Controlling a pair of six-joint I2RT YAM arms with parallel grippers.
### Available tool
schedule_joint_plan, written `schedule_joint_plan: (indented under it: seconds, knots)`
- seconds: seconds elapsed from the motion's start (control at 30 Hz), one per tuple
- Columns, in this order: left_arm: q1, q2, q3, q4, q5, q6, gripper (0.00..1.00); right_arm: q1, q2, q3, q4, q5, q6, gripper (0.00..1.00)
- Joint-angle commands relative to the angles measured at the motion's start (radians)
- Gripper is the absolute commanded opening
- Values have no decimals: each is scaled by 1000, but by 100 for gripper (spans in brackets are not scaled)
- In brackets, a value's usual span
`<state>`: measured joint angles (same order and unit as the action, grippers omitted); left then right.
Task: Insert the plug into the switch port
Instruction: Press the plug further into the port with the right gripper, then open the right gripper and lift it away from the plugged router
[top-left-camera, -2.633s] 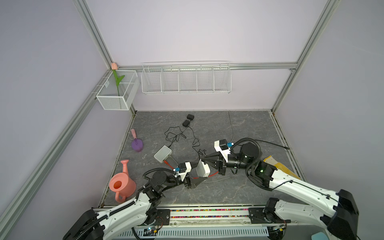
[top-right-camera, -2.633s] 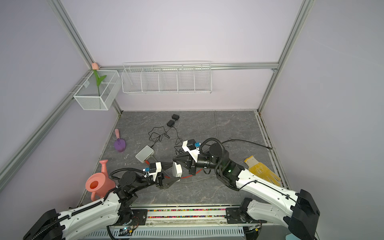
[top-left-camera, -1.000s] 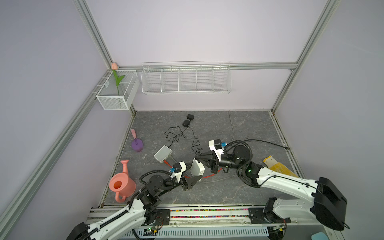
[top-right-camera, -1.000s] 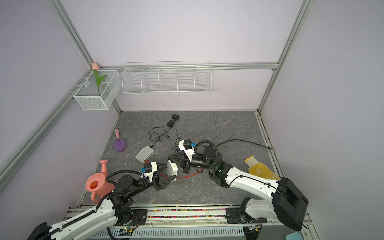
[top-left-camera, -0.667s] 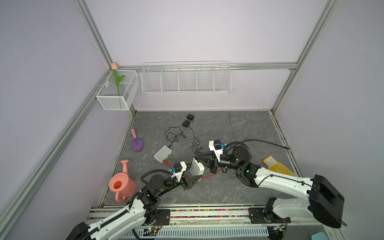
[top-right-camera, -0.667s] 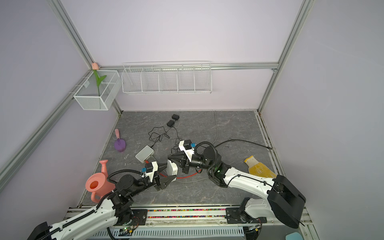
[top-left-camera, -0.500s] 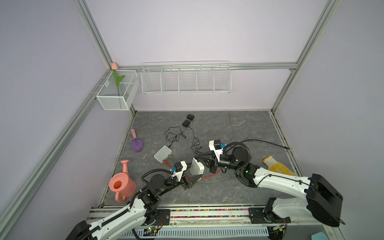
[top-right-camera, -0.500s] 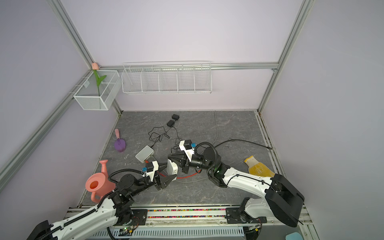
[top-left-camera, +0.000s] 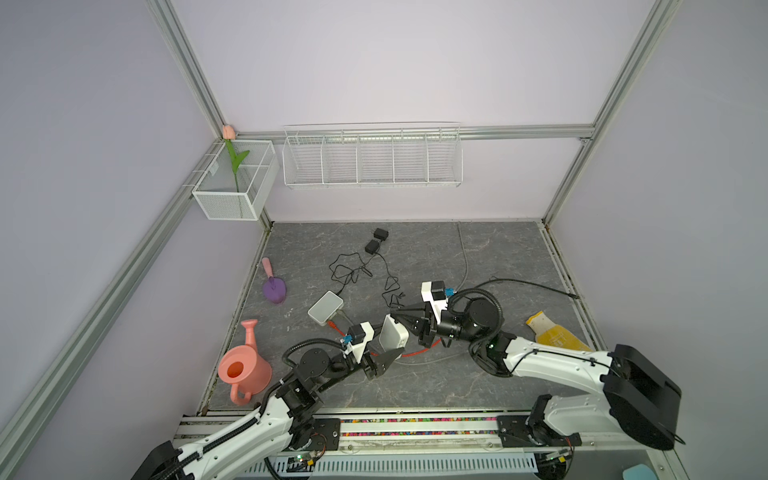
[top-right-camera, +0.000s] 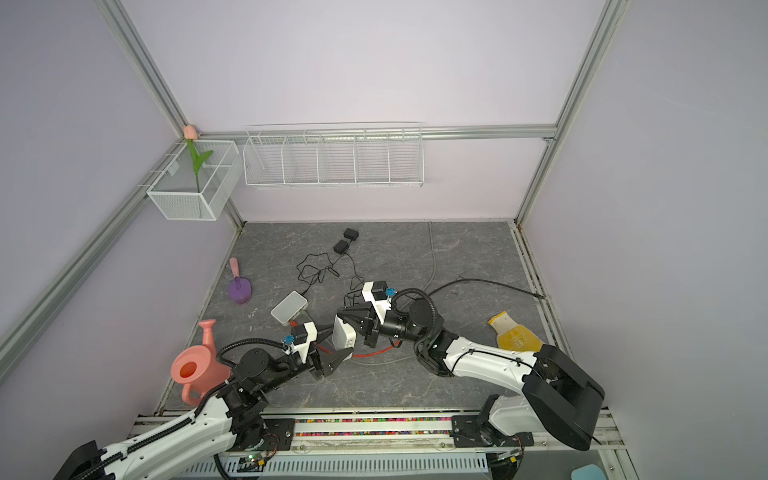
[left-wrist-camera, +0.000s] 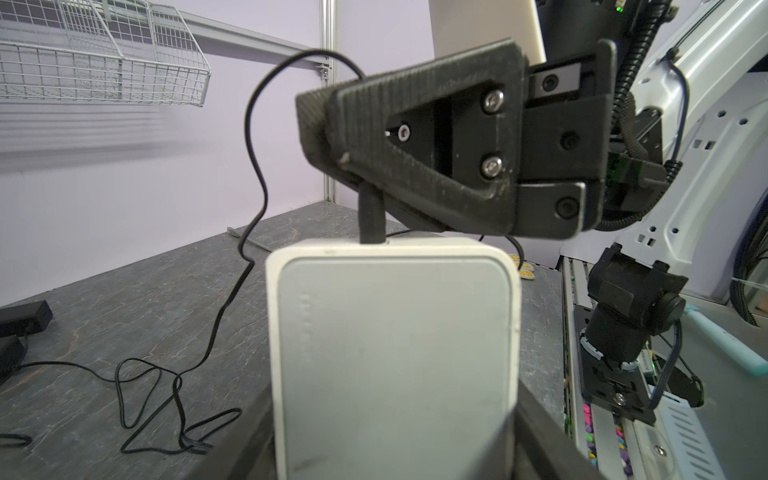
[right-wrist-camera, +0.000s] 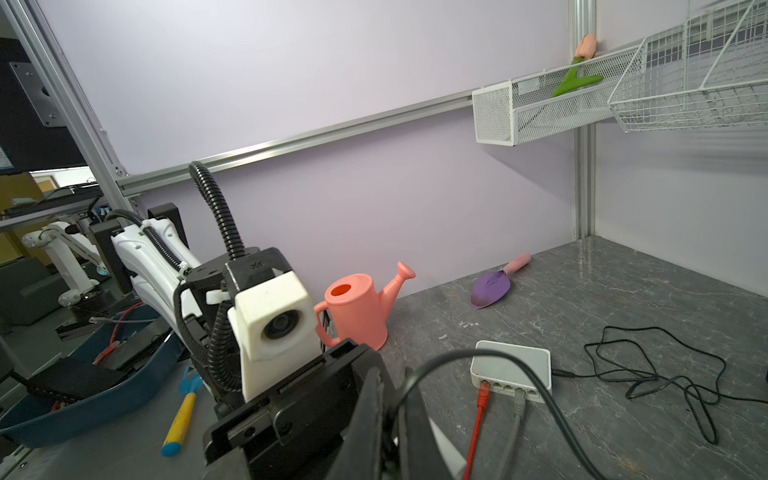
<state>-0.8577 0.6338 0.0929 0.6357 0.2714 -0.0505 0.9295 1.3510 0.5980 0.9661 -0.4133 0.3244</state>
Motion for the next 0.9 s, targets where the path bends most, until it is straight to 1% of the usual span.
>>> schedule_joint_plan:
  seconds: [0.0,0.1,0.23,0.3,0.37,0.4,0.47,0.53,0.57,0.6,0.67,0.7,0.73,0.87]
  knots:
    - [-4,-81,96,473,0,38,0,28,107,-90,-304,-62,37,7]
    - [-4,-94,136,444,8,44,0,29,117,-84,-309,-56,36,7]
    - [-4,-102,130,416,7,46,0,28,108,-56,-366,-51,20,7]
    - [-4,-99,123,380,6,47,0,28,97,-25,-422,-49,-1,7]
    - [-3,-90,123,312,18,58,0,27,78,24,-525,-35,-43,7]
    - [-3,-83,121,279,14,62,0,22,66,64,-599,-30,-76,10]
    - [-4,-64,98,253,-15,61,0,6,48,160,-767,-22,-153,21]
    - [-3,-41,65,234,-40,59,0,-10,38,268,-933,-18,-227,37]
    - [0,-31,72,188,-56,55,0,-18,34,334,-1004,-26,-261,45]
    - [4,-24,94,104,-66,56,0,-25,26,374,-1056,-36,-283,51]
    - [6,-4,169,-57,-89,67,0,-33,4,418,-1111,-37,-308,60]
    - [6,9,190,-113,-111,67,0,-36,-9,429,-1131,-27,-313,62]
    - [8,20,200,-134,-124,68,0,-38,-22,434,-1144,-20,-316,63]
    - [27,57,204,-117,-130,53,0,-48,-96,403,-1176,7,-318,66]
